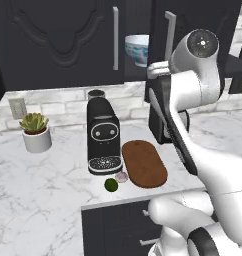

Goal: Open the cabinet. Place the bowl and condiment on the counter. Then place the lime and garlic on the cutting board.

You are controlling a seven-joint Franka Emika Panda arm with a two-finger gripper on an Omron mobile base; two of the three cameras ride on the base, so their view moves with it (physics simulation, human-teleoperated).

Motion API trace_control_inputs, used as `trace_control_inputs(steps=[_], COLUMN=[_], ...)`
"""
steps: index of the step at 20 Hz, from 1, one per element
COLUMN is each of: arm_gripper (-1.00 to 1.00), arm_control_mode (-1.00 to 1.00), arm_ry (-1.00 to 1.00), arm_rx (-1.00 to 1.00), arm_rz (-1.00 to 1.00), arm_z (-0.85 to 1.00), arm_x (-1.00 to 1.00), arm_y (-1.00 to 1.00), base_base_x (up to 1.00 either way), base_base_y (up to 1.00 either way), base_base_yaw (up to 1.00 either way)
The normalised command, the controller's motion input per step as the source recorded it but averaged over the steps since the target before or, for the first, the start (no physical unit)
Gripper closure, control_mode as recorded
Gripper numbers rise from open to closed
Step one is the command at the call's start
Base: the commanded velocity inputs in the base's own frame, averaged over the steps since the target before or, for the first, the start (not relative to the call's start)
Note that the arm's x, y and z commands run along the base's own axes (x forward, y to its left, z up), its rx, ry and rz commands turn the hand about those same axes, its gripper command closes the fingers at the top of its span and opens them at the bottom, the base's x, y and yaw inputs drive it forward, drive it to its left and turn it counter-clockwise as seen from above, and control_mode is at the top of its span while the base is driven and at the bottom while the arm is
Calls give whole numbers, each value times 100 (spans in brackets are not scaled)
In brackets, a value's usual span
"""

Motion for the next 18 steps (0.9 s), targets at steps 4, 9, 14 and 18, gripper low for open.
trace_control_inputs(steps=[4,9,14,18], arm_gripper=[100,-100,-100,-100], arm_control_mode=[-100,-100,-100,-100], arm_ry=[3,0,-1,0], arm_rx=[0,-6,-25,-44], arm_rz=[-3,0,0,-2], arm_z=[-1,-4,6,2], arm_x=[-100,-100,-100,-100], arm_y=[-100,-65,-6,51], base_base_x=[0,0,0,0], base_base_y=[0,0,0,0], base_base_yaw=[0,0,0,0])
